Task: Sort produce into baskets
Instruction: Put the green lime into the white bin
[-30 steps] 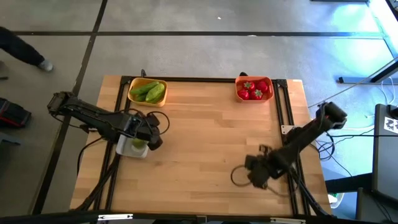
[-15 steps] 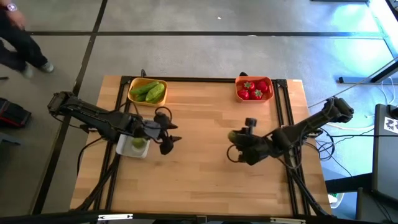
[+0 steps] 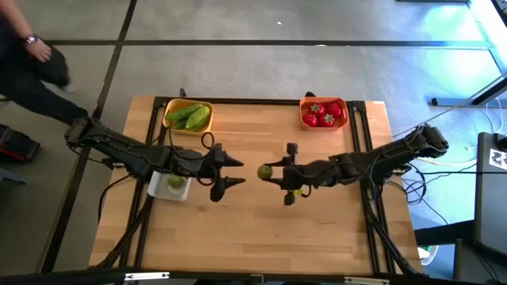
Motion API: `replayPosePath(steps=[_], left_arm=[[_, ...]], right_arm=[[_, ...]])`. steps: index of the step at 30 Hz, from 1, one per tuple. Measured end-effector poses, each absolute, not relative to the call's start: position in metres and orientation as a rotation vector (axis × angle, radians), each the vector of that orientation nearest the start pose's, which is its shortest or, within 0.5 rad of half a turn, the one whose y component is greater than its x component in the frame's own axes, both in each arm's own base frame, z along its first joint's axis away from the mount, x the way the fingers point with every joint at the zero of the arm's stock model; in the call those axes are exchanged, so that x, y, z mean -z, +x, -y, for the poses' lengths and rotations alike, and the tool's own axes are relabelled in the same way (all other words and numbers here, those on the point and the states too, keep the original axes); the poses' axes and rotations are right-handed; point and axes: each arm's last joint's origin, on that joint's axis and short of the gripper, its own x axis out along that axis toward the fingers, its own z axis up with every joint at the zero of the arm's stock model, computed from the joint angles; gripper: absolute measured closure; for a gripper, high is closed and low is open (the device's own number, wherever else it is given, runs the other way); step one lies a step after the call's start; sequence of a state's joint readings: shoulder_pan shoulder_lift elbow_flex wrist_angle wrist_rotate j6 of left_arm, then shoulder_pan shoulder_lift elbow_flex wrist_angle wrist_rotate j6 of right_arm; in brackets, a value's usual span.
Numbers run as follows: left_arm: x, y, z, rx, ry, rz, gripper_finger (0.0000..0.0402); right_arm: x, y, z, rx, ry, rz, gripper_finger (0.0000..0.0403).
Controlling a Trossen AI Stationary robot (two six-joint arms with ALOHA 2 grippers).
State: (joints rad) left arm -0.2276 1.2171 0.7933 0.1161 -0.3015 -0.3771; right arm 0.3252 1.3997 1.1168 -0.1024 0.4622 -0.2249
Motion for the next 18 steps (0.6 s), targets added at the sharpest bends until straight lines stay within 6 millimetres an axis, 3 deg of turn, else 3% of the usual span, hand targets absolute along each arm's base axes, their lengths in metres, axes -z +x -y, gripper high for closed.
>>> replayPosePath(steps=[18], left_arm=[[-0.276,0.292,0.063,0.07,-0.251,-0.07,0.0121]], right_arm=[[-0.32,0.321,-0.096,-0.08,-0.357,-0.196,0.0268]])
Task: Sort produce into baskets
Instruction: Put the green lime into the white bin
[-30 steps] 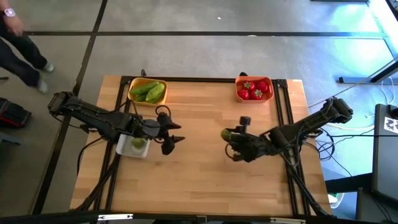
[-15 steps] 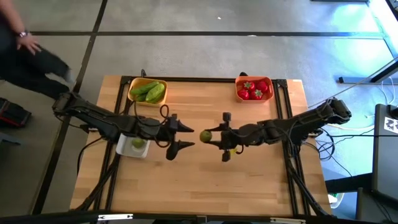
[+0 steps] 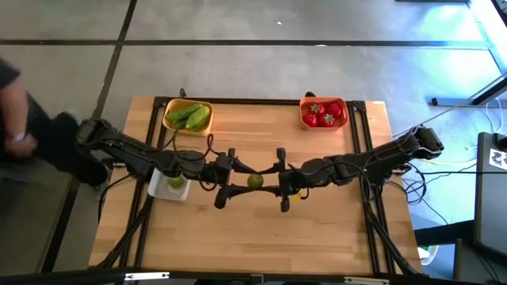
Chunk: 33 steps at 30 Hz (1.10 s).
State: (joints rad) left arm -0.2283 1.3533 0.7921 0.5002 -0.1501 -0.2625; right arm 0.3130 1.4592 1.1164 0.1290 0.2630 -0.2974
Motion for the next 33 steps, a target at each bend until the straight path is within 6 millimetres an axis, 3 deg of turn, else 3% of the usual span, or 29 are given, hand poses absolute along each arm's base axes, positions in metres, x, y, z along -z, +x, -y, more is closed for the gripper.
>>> replayPosePath(steps=[6,12,15,20,26,33], left_arm=[[-0.276,0.295,0.063,0.097,-0.258,-0.045,0.0127],[-0.277,0.295,0.064,0.115,-0.255,-0.043,0.0192],[-0.276,0.295,0.064,0.114,-0.253,-0.045,0.022],[-0.277,0.294,0.063,0.106,-0.253,-0.049,0.0224],[-0.279,0.288,0.064,0.098,-0.268,-0.083,0.0221],[-0.271,0.262,0.063,-0.014,-0.305,-0.335,0.0224]], right_arm=[[-0.322,0.322,-0.097,-0.088,-0.369,-0.165,0.0267],[-0.323,0.322,-0.097,-0.11,-0.388,-0.152,0.0256],[-0.323,0.322,-0.097,-0.113,-0.387,-0.152,0.0232],[-0.323,0.321,-0.097,-0.095,-0.394,-0.161,0.0166],[-0.327,0.301,-0.106,-0.048,-0.415,-0.244,0.012],[-0.317,0.276,-0.116,-0.048,-0.293,-0.447,0.0118]])
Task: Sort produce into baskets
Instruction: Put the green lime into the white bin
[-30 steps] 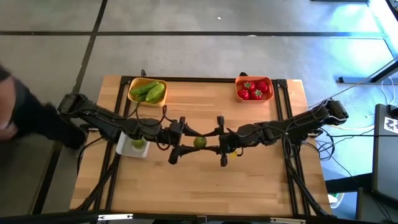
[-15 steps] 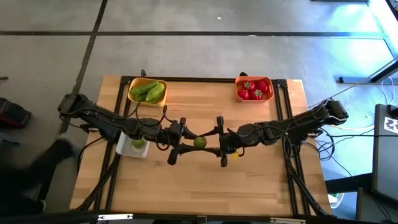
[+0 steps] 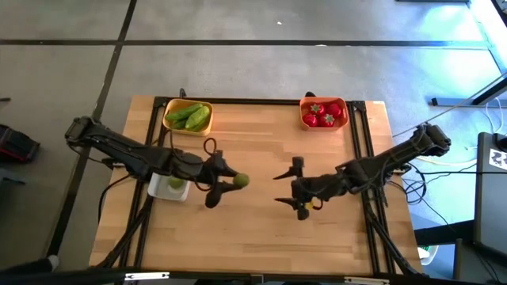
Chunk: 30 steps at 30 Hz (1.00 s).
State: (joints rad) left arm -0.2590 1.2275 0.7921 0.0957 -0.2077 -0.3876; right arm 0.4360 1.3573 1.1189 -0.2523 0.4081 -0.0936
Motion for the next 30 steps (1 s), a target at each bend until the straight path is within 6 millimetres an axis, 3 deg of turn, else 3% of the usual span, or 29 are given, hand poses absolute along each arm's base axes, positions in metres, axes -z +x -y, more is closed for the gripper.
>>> replayPosePath(steps=[9,17,21,30], left_arm=[[-0.26,0.204,0.056,-0.234,-0.435,-0.787,0.0223],[-0.249,0.151,0.039,-0.666,-0.505,-1.138,0.0222],[-0.233,0.141,0.034,-0.812,-0.482,-1.261,0.0222],[-0.2,0.142,0.03,-0.872,-0.5,-1.429,0.0222]], right_arm=[[-0.282,0.269,-0.116,0.033,-0.172,-0.75,0.0123],[-0.267,0.276,-0.119,0.051,-0.176,-0.804,0.0123],[-0.263,0.28,-0.12,0.069,-0.19,-0.81,0.0123],[-0.258,0.282,-0.121,0.074,-0.199,-0.821,0.0123]])
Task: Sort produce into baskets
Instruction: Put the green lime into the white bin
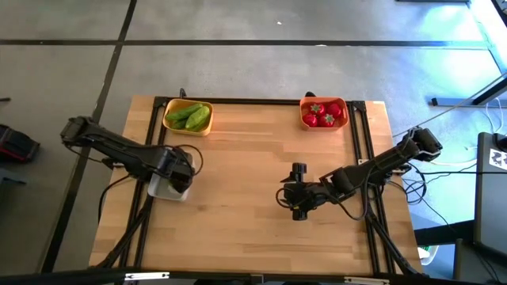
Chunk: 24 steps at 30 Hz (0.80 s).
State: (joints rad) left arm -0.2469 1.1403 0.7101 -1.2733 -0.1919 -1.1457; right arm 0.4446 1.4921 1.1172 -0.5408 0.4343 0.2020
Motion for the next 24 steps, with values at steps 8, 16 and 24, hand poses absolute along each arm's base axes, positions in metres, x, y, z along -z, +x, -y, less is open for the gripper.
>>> replayPosePath(steps=[8,16,24], left_arm=[[-0.19,0.15,0.028,-0.916,-0.476,-1.473,0.0222],[-0.18,0.161,0.03,-0.869,-0.445,-1.507,0.0221],[-0.172,0.16,0.029,-0.883,-0.444,-1.55,0.0158]], right_arm=[[-0.258,0.282,-0.121,0.076,-0.2,-0.821,0.0123],[-0.258,0.282,-0.121,0.076,-0.201,-0.822,0.0123],[-0.258,0.281,-0.12,0.068,-0.226,-0.828,0.0123]])
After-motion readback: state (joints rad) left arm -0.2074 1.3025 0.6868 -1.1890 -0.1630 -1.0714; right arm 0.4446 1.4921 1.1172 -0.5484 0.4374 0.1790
